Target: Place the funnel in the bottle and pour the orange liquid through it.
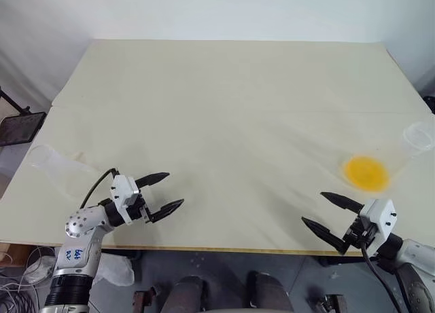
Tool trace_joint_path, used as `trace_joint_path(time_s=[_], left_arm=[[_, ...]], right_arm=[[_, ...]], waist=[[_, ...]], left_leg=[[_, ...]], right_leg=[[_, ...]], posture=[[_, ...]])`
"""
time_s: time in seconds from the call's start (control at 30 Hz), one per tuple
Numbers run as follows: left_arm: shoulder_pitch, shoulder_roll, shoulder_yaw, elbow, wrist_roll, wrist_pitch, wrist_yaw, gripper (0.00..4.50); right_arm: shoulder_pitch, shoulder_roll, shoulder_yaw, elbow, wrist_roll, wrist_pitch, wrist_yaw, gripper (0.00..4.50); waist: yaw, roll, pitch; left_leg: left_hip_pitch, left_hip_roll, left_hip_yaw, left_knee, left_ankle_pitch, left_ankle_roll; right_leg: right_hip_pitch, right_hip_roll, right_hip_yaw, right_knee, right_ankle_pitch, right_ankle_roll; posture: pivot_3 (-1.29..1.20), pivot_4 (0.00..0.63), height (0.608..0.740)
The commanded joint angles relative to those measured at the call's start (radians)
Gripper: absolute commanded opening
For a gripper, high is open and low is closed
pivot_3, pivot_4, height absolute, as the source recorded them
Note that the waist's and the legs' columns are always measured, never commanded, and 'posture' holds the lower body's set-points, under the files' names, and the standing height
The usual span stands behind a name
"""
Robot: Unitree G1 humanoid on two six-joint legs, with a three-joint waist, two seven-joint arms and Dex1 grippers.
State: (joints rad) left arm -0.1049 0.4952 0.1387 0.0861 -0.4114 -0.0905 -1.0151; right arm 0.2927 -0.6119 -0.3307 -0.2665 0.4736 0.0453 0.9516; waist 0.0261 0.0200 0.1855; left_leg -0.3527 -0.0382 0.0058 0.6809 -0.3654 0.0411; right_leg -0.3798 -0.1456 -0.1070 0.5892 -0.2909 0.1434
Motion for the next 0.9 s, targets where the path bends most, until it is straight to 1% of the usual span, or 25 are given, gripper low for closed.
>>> trace_joint_path(time_s=[0.03,0.13,0.2,0.37,0.5,0.57,0.77,0.9], left_arm=[[-0.003,0.001,0.005,-0.025,-0.006,-0.013,0.006,4.50],[0.002,0.005,-0.003,-0.042,0.010,0.032,0.045,4.50],[0.002,-0.013,0.011,-0.061,-0.001,0.037,0.080,4.50],[0.029,-0.021,0.022,-0.124,-0.017,0.087,0.136,4.50],[0.094,-0.029,0.069,-0.208,-0.082,0.099,0.151,4.50],[0.145,-0.029,0.108,-0.242,-0.101,0.093,0.165,4.50],[0.370,-0.053,0.264,-0.366,-0.167,0.073,0.212,4.50],[0.533,-0.100,0.420,-0.425,-0.227,0.060,0.270,4.50]], right_arm=[[0.000,-0.008,-0.024,-0.020,0.015,-0.010,-0.003,4.49],[-0.003,-0.005,-0.019,-0.023,0.014,-0.010,-0.005,4.49],[-0.014,-0.004,-0.005,-0.028,0.017,-0.008,-0.002,4.49],[-0.084,-0.003,0.038,-0.012,0.019,0.003,0.007,4.49],[-0.144,-0.002,0.070,0.013,0.024,0.014,0.018,4.49],[-0.178,-0.004,0.091,0.033,0.024,0.024,0.033,4.49],[-0.297,-0.009,0.145,0.122,0.017,0.034,0.088,4.49],[-0.386,-0.010,0.178,0.184,0.018,0.039,0.135,4.49]], waist=[[0.000,0.000,0.000],[0.000,0.000,0.000],[0.000,0.000,0.000],[-0.001,0.000,0.000],[-0.003,0.000,0.000],[-0.005,-0.001,0.001],[-0.005,-0.001,0.001],[-0.003,-0.003,0.002]], left_leg=[[0.000,0.000,0.000,0.000,0.000,0.000],[0.000,0.000,0.000,0.000,0.000,0.000],[0.000,0.000,0.000,0.000,0.000,0.000],[0.000,0.000,0.000,0.000,0.000,0.000],[0.000,0.000,0.000,0.000,0.000,0.000],[0.000,0.000,-0.001,0.001,0.000,0.000],[0.000,0.001,-0.001,0.001,0.000,0.000],[0.000,0.001,-0.002,0.001,0.000,0.000]], right_leg=[[0.000,0.000,0.000,0.000,0.000,0.000],[0.000,0.000,0.000,0.000,0.000,0.000],[0.000,0.000,0.000,0.000,0.000,0.000],[0.000,0.000,0.000,0.001,0.000,0.000],[0.000,0.000,0.000,0.001,0.000,0.000],[0.000,0.000,0.001,0.001,0.000,0.000],[0.001,-0.002,0.002,-0.001,0.000,0.000],[0.002,-0.003,0.003,-0.005,0.000,0.000]], posture=[[0.00,0.150,0.740],[0.00,0.150,0.740],[0.00,0.150,0.740],[0.00,0.150,0.740],[0.00,0.150,0.740],[0.00,0.150,0.740],[0.00,0.150,0.740],[0.00,0.150,0.740]])
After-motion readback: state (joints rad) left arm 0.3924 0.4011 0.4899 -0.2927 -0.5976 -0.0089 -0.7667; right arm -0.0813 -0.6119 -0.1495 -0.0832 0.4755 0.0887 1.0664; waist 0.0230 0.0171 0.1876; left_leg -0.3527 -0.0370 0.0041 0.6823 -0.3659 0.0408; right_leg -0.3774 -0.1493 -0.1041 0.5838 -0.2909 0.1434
